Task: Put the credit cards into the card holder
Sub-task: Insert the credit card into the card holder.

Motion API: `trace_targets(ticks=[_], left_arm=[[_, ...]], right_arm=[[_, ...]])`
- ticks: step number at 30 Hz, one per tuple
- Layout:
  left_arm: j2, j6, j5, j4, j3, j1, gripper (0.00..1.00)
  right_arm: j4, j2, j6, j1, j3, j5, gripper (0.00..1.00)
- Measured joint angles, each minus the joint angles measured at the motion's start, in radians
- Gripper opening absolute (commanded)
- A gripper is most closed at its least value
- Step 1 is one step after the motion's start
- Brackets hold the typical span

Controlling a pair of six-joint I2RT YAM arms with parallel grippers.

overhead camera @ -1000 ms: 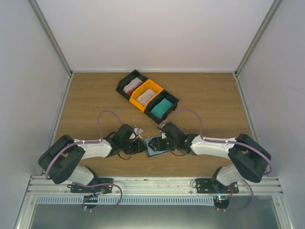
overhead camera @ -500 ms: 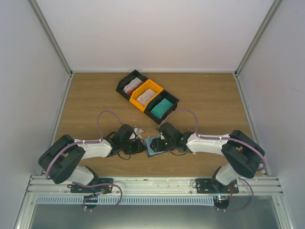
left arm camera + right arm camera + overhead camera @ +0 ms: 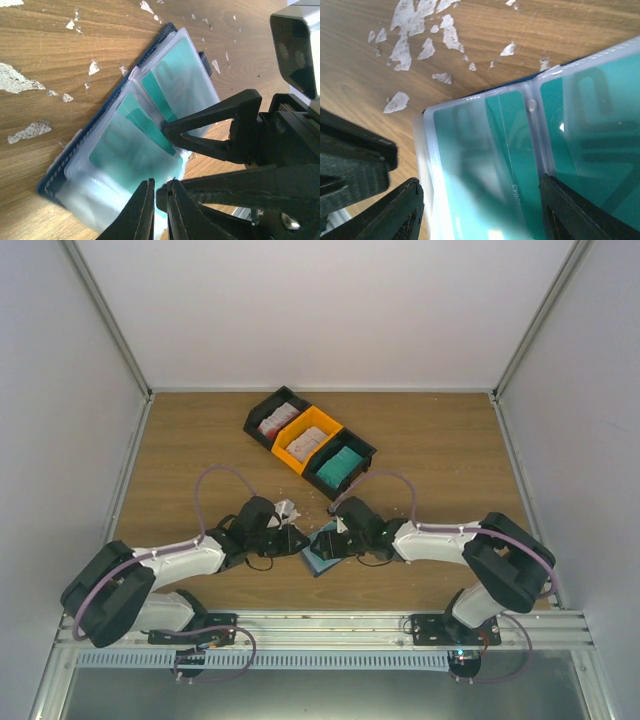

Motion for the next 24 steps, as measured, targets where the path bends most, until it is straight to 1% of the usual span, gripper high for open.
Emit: trace_targets(ticks=[6, 12, 15, 18, 22, 24], left_arm=[[0.061, 0.006, 0.004, 0.010, -0.001, 0.000, 0.10], [0.125, 0.007, 0.005, 0.008, -0.006, 0.000, 0.10], [0.128, 0.013, 0.009, 0.008, -0.006, 0.000, 0.12], [0.124, 0.018, 0.016, 0.002, -0.006, 0.000, 0.15], [0.115, 0.038, 0.015, -0.029, -0.005, 0.000, 0.15], [0.116, 0.046, 0.011, -0.048, -0.003, 0.000, 0.16]], right_arm=[[0.076, -0.012, 0.015, -0.024, -0.043, -0.080, 0.65], [0.069, -0.092, 0.010, -0.044, -0.062, -0.093, 0.67], [0.040, -0.161, -0.017, -0.060, -0.060, -0.048, 0.71], [-0.027, -0.196, -0.057, -0.080, -0.038, 0.042, 0.73], [-0.109, -0.197, -0.101, -0.135, -0.024, 0.126, 0.73], [-0.136, -0.196, -0.120, -0.174, -0.024, 0.151, 0.71]])
